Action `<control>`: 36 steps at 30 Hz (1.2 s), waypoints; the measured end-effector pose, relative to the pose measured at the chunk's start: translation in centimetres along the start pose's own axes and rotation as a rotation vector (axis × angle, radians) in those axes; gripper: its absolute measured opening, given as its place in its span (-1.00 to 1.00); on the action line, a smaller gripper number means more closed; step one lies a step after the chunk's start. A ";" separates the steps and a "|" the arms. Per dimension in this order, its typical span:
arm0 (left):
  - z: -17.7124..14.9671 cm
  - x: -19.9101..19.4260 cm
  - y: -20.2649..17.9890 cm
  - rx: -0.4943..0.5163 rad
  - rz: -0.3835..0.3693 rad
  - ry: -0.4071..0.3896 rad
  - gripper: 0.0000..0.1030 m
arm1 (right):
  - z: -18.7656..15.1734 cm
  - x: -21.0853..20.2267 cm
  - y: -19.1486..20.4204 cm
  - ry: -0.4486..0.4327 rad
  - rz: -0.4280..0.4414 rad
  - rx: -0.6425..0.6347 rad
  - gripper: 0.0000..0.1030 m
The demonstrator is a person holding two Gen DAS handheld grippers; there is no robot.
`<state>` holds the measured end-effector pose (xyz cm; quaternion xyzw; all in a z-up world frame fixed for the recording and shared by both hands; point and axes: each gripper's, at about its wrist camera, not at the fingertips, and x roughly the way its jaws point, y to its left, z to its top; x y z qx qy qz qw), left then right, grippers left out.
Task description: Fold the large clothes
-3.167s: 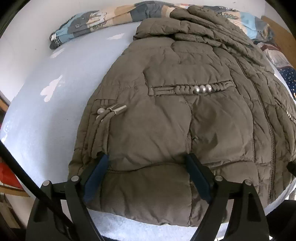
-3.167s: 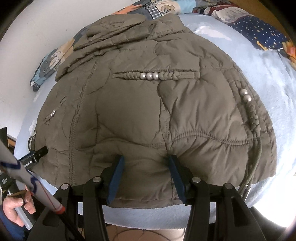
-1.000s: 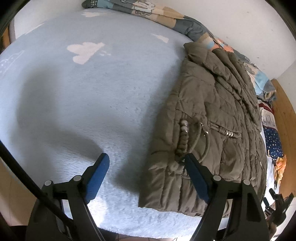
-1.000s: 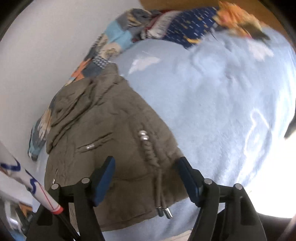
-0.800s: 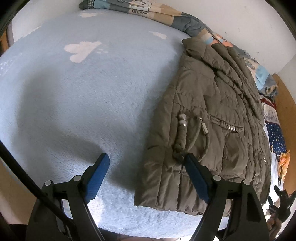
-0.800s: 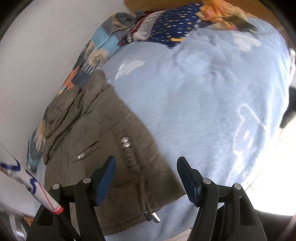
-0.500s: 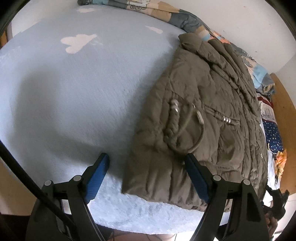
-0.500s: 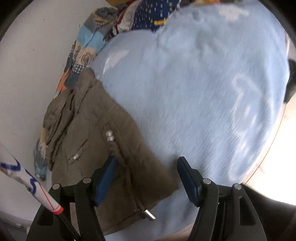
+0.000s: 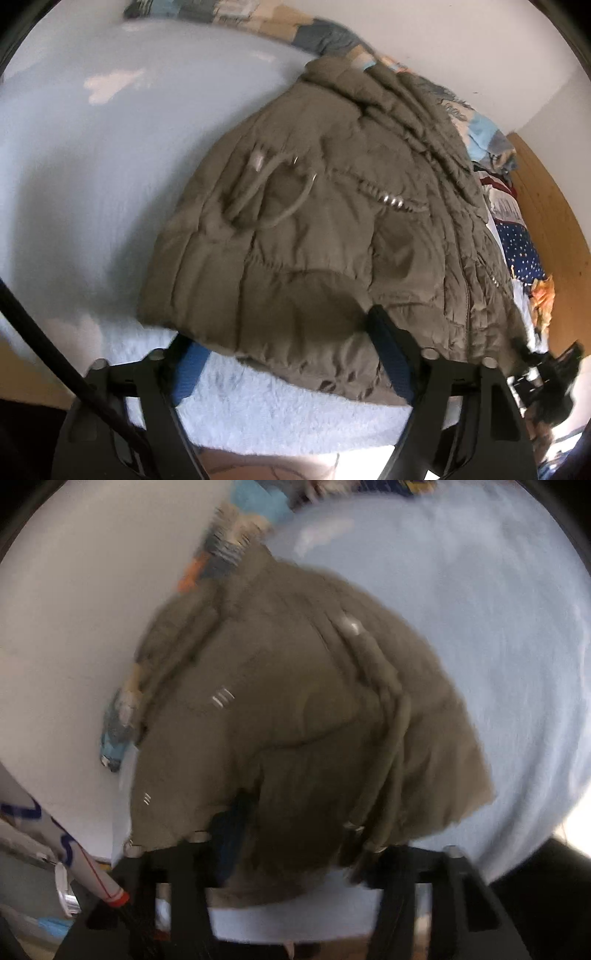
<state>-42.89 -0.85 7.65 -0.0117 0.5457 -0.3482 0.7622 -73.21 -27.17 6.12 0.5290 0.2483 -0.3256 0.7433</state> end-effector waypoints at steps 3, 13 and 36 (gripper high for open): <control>0.1 0.4 -0.1 0.020 0.026 -0.015 0.43 | 0.4 -0.8 0.8 -0.066 -0.005 -0.039 -0.20; -0.8 2.4 -3.0 0.199 0.188 -0.067 0.48 | -0.3 3.0 0.1 0.020 -0.114 -0.033 -0.16; -0.5 3.3 -3.2 0.218 0.186 -0.015 0.76 | 0.3 2.3 -2.4 0.023 0.029 0.166 -0.06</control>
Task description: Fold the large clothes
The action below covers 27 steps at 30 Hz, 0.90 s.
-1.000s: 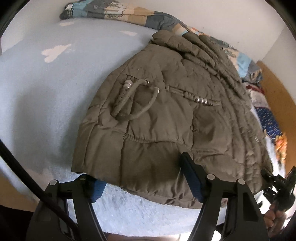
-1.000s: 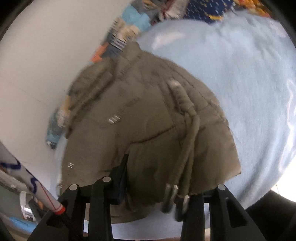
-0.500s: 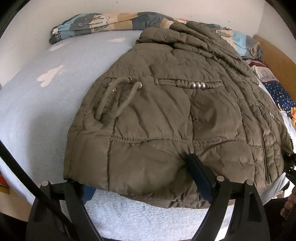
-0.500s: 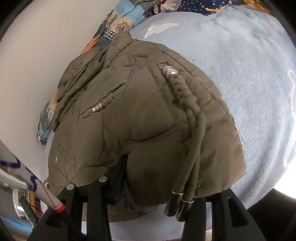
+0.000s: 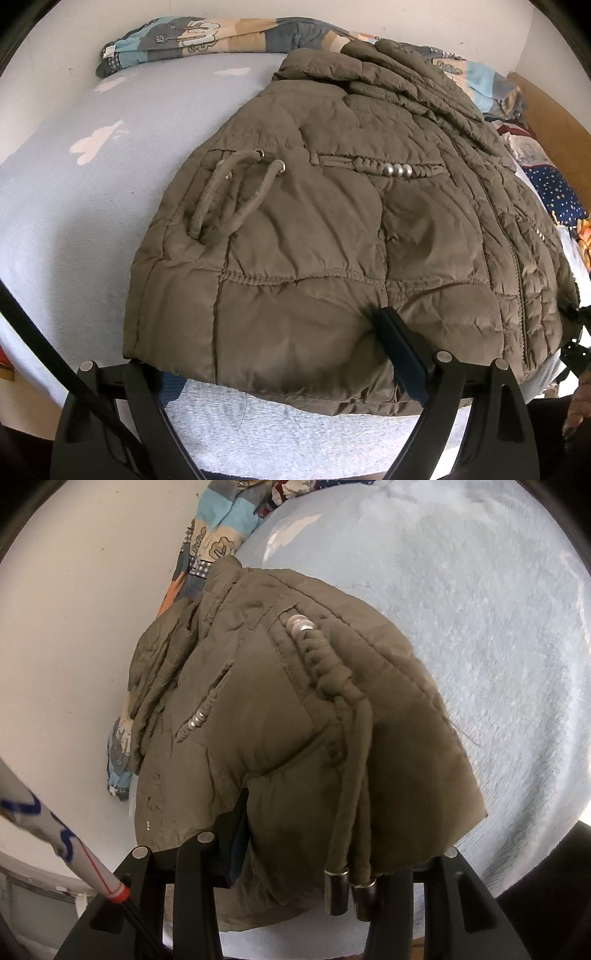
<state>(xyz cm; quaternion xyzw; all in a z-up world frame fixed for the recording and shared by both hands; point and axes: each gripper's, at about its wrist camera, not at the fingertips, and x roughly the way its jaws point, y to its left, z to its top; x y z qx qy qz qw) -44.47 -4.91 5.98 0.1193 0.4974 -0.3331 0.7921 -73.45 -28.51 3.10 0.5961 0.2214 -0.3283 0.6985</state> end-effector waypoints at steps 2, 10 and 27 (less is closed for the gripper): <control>0.0 -0.3 0.1 -0.003 0.001 -0.010 0.65 | 0.1 0.0 -0.1 0.009 0.002 0.003 -0.06; 0.0 -1.7 -0.3 0.030 0.025 -0.075 -0.03 | -0.2 -1.1 2.7 -0.028 -0.057 -0.160 -0.56; -0.4 -2.7 -3.6 0.249 0.163 -0.173 -0.31 | -1.0 -1.6 5.1 -0.086 -0.154 -0.327 -0.62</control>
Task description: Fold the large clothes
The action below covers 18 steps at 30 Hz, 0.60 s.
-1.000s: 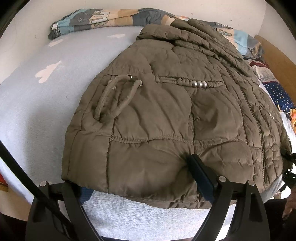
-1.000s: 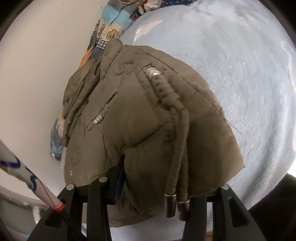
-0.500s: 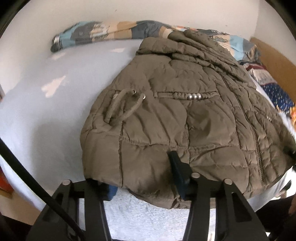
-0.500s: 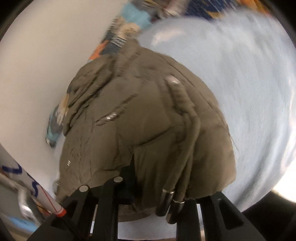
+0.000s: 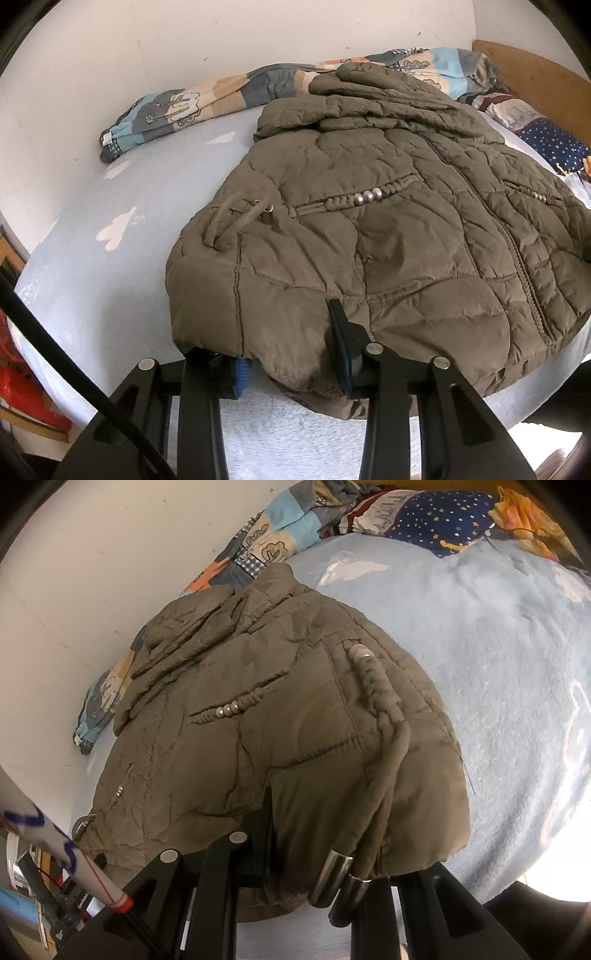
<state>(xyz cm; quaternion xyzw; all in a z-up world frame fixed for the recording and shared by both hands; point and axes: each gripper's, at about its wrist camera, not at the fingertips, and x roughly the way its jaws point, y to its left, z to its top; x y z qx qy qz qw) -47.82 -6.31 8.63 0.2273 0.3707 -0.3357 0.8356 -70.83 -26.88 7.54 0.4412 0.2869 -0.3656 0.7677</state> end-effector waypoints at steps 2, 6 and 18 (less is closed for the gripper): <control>-0.1 0.0 -0.2 0.008 0.007 0.000 -0.31 | 0.1 0.3 0.2 0.003 -0.002 0.003 -0.62; -0.1 0.0 -0.4 0.015 0.017 0.001 -0.30 | 0.1 0.3 0.1 0.005 -0.004 0.000 -0.62; -0.2 0.1 -0.7 0.037 0.036 -0.001 -0.30 | 0.2 0.5 0.2 0.007 -0.011 -0.008 -0.62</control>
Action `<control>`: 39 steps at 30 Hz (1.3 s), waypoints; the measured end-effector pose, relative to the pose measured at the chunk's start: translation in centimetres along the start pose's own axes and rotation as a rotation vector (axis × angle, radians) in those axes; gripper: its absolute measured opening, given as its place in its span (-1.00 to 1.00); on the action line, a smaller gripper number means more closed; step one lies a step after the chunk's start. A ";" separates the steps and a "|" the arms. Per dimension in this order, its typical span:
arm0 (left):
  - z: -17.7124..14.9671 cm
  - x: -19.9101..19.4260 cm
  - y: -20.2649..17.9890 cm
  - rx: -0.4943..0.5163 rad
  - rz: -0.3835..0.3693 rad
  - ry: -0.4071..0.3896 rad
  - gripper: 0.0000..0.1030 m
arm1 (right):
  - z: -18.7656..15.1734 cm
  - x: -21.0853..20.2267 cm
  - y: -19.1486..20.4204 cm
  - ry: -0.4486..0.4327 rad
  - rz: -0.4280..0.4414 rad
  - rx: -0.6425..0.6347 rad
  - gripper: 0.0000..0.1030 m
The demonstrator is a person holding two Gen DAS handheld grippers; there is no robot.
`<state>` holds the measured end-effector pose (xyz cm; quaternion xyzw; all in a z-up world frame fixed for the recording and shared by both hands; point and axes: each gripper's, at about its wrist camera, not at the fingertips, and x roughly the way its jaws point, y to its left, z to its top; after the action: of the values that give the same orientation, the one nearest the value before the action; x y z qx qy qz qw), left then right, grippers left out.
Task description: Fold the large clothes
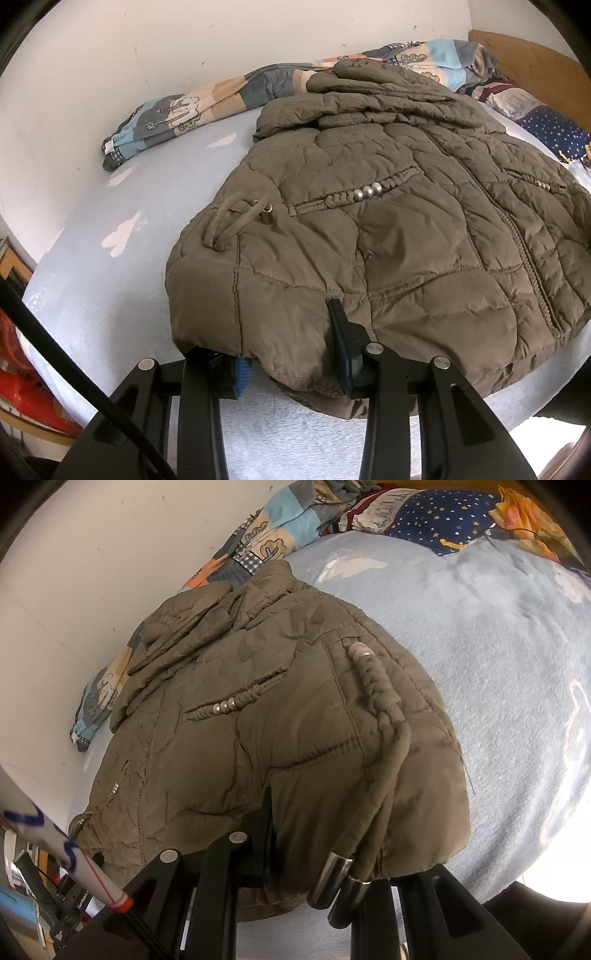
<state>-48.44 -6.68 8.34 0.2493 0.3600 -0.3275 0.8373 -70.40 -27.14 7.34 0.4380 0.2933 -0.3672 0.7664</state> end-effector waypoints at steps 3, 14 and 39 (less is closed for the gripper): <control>0.0 0.0 0.0 0.006 0.003 -0.001 -0.30 | 0.0 0.1 0.0 0.000 -0.003 -0.004 -0.62; -0.1 0.0 -0.1 0.016 0.011 -0.002 -0.29 | 0.0 0.1 0.1 -0.001 -0.020 -0.029 -0.62; 0.3 -3.2 0.6 0.009 0.001 -0.143 -0.40 | -0.2 -3.1 2.9 -0.161 -0.148 -0.231 -0.63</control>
<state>-49.53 -5.26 11.08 0.2291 0.2977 -0.3458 0.8598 -69.78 -25.01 10.95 0.2931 0.3029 -0.4204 0.8035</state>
